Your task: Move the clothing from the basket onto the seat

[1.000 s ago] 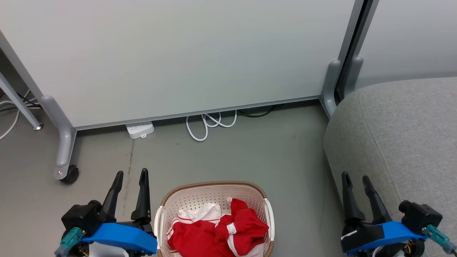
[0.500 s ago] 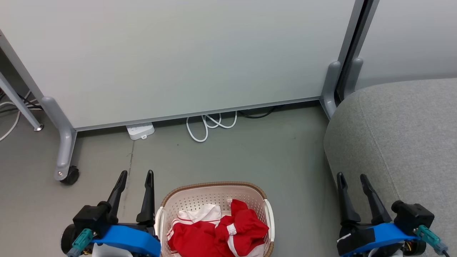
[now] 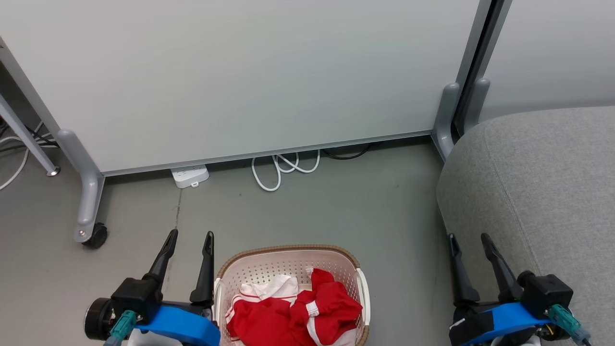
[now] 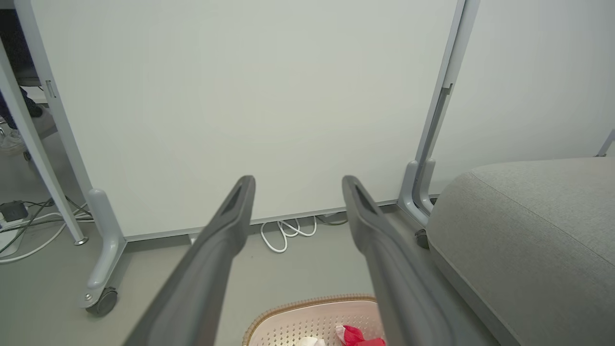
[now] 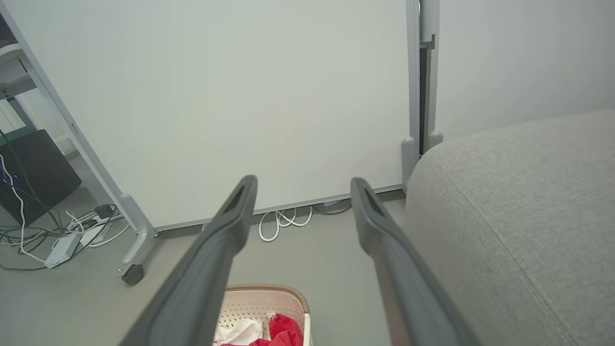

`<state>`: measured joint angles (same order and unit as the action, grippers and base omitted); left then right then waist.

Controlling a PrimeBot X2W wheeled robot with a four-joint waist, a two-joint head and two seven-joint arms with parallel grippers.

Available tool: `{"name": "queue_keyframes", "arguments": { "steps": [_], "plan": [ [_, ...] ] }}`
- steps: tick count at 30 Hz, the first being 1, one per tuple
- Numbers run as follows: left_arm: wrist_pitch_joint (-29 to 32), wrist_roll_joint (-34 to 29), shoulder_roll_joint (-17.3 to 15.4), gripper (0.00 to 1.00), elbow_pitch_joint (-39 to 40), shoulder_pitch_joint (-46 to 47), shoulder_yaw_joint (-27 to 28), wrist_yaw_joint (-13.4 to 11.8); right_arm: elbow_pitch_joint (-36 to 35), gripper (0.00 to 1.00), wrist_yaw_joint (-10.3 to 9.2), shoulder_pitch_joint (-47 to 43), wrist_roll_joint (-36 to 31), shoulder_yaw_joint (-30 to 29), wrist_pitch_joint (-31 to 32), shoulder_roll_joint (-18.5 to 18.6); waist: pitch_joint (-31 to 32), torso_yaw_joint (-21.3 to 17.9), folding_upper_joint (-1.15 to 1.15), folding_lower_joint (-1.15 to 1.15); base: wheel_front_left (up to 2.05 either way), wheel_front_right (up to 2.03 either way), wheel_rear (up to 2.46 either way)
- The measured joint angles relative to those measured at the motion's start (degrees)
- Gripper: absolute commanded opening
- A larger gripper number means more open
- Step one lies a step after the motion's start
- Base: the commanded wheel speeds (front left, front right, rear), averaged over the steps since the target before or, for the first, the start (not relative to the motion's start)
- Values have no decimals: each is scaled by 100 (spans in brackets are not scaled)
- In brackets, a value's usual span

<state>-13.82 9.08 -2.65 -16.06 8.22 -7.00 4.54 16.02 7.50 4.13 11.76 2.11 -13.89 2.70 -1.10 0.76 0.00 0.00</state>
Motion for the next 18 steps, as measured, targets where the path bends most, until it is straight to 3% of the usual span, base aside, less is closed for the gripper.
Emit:
{"name": "queue_keyframes", "arguments": {
  "steps": [18],
  "plan": [
    [-124,-341,-9,100,-168,6,-49,15,124,100,0,35,-427,15,-123,3,5,-6,0,0,0,0,0]
  ]
}}
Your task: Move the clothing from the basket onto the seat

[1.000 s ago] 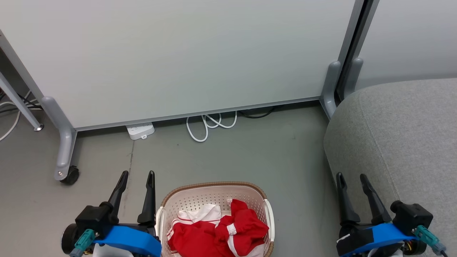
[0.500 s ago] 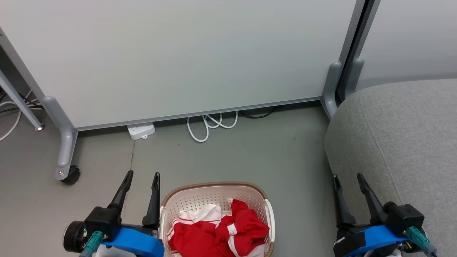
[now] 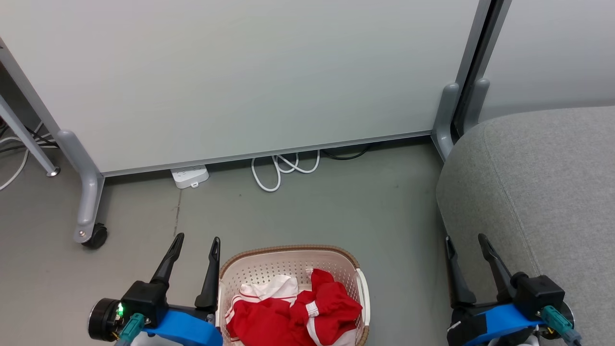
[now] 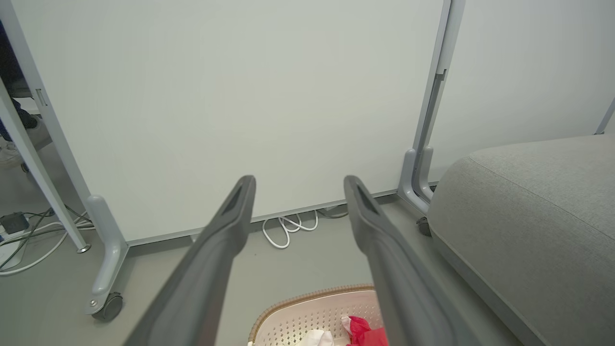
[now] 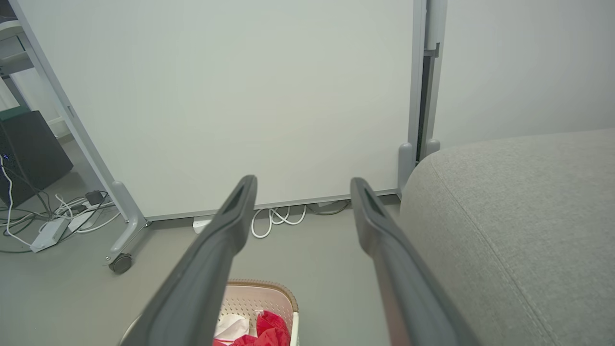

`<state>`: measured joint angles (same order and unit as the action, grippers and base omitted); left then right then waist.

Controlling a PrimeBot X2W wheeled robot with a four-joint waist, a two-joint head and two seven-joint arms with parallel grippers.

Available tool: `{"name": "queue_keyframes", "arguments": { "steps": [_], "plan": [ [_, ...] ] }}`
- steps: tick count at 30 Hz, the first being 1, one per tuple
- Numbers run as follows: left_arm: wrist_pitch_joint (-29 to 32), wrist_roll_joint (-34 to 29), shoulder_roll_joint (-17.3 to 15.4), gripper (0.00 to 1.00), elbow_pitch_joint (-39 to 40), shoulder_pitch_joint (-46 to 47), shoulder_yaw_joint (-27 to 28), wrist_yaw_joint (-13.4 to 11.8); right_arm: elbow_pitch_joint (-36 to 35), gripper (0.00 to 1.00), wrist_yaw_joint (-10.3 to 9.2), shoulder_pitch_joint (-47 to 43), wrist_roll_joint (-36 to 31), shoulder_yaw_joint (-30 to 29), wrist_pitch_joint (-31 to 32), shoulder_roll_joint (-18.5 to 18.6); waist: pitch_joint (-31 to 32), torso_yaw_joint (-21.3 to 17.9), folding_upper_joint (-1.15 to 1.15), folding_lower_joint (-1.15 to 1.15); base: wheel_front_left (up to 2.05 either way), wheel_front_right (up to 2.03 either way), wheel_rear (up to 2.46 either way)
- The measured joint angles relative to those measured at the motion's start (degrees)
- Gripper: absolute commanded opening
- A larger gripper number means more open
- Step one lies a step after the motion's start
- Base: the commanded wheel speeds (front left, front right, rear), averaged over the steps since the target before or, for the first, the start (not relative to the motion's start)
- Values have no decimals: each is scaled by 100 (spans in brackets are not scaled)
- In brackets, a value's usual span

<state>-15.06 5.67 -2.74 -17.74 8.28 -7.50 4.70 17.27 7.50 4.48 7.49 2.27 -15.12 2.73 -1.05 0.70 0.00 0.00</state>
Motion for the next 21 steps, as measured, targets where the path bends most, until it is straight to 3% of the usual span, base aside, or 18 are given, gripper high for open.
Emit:
{"name": "queue_keyframes", "arguments": {
  "steps": [21],
  "plan": [
    [0,-22,-2,100,-108,194,-24,52,57,100,0,43,34,46,0,0,-100,-51,0,0,0,0,0]
  ]
}}
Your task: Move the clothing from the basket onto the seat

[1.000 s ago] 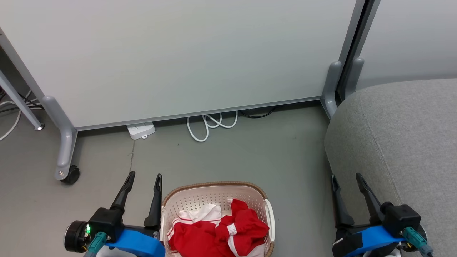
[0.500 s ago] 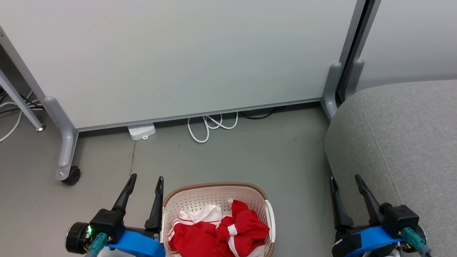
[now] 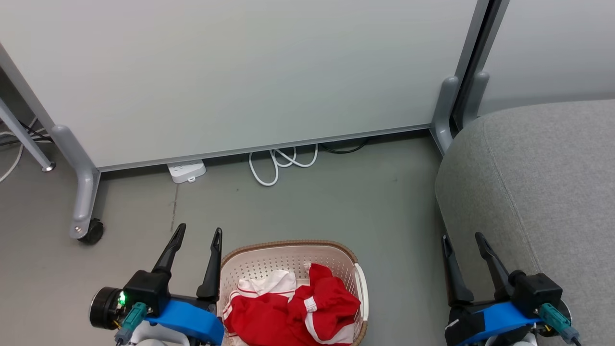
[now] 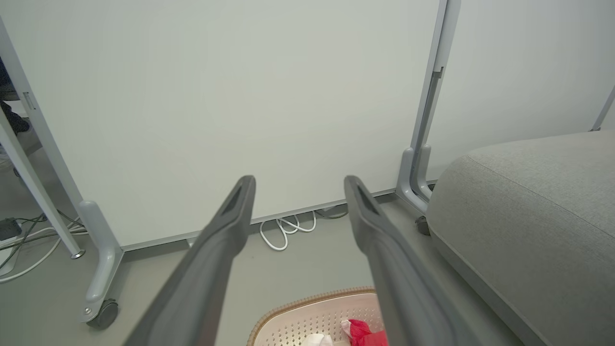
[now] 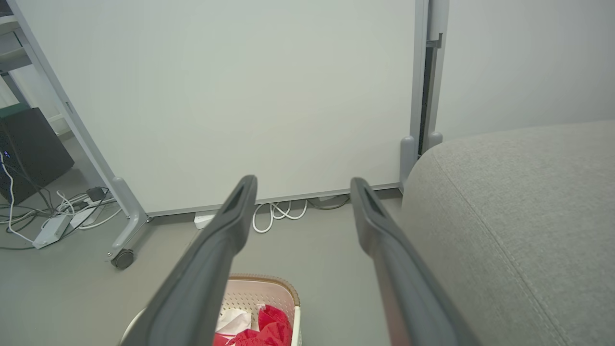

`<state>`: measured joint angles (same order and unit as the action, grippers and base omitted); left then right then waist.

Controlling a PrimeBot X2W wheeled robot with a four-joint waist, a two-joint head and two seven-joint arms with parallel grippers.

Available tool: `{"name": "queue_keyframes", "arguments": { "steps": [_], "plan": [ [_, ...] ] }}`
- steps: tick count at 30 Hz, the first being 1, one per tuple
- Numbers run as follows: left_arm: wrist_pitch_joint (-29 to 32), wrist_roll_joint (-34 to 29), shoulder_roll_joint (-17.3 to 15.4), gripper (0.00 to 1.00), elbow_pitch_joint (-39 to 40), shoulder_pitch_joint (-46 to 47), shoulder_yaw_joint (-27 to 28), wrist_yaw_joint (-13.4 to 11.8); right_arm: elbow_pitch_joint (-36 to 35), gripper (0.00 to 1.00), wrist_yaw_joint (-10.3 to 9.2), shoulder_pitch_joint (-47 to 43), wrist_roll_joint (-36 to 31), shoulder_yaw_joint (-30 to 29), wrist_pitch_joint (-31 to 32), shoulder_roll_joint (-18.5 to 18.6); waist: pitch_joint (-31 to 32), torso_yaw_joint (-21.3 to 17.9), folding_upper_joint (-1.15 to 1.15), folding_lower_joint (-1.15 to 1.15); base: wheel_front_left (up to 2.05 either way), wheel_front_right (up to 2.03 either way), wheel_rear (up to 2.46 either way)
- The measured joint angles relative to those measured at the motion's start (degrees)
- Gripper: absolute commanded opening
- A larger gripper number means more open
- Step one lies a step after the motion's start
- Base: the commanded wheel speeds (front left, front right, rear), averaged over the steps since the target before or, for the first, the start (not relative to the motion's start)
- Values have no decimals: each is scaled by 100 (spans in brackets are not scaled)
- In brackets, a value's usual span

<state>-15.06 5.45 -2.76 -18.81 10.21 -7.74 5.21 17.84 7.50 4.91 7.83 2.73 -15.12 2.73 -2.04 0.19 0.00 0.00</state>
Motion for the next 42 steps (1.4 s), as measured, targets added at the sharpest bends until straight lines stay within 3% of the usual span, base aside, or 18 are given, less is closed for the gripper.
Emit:
{"name": "queue_keyframes", "arguments": {
  "steps": [16,42],
  "plan": [
    [0,-216,-244,100,-816,1278,-776,210,-122,100,0,565,105,86,0,3,-902,-429,0,0,0,0,0],
    [0,600,-1315,100,-2563,3466,-3734,227,-578,100,0,1852,444,409,0,8,-3150,-1214,0,-1,0,0,0]
  ]
}}
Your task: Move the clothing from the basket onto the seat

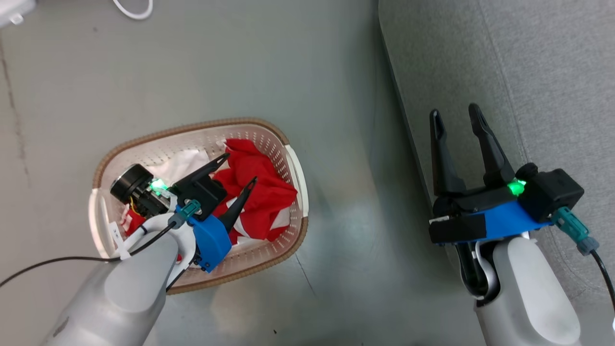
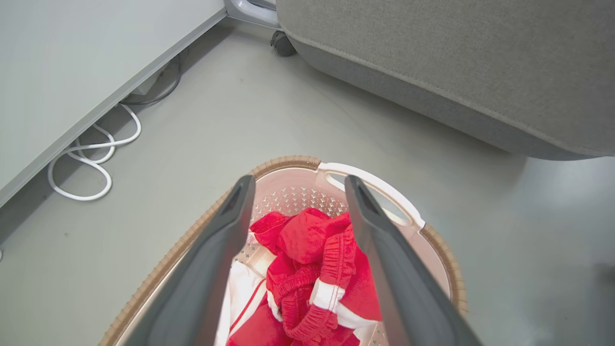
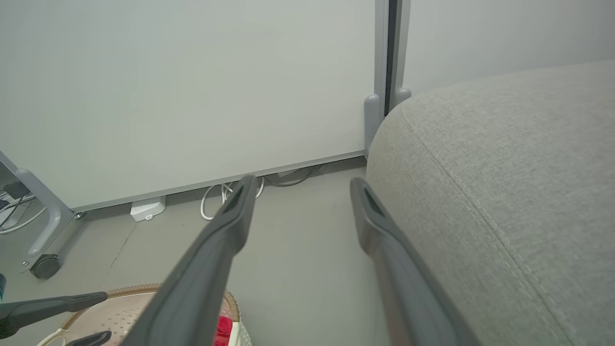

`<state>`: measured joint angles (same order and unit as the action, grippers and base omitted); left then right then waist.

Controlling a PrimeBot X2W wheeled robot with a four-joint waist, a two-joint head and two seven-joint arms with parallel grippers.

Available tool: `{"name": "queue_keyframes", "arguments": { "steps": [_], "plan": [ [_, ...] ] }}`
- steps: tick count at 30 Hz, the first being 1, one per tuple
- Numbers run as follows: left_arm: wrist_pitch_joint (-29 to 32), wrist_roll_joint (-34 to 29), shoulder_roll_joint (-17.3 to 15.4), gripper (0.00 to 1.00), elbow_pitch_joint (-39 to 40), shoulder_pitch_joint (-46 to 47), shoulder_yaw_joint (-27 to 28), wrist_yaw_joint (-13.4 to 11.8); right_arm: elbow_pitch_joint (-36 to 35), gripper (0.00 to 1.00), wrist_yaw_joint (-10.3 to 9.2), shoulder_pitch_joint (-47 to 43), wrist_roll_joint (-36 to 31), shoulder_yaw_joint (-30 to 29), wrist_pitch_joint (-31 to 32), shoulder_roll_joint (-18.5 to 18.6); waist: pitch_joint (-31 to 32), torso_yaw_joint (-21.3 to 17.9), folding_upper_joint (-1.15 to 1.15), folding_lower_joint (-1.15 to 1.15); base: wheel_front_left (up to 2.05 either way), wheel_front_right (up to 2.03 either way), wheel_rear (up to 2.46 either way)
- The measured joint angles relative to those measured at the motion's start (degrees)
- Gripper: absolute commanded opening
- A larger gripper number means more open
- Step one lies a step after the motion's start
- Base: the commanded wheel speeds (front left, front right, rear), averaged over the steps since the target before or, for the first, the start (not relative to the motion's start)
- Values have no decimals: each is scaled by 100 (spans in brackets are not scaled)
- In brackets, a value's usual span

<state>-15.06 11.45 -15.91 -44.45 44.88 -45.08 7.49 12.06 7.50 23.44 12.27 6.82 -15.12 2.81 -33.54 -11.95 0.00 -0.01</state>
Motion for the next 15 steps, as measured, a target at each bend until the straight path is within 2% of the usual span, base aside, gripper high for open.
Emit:
{"name": "queue_keyframes", "arguments": {
  "steps": [15],
  "plan": [
    [0,391,-321,100,-757,906,-1685,0,-168,100,0,504,-24,112,0,0,-1014,-175,0,0,0,0,0]
  ]
}}
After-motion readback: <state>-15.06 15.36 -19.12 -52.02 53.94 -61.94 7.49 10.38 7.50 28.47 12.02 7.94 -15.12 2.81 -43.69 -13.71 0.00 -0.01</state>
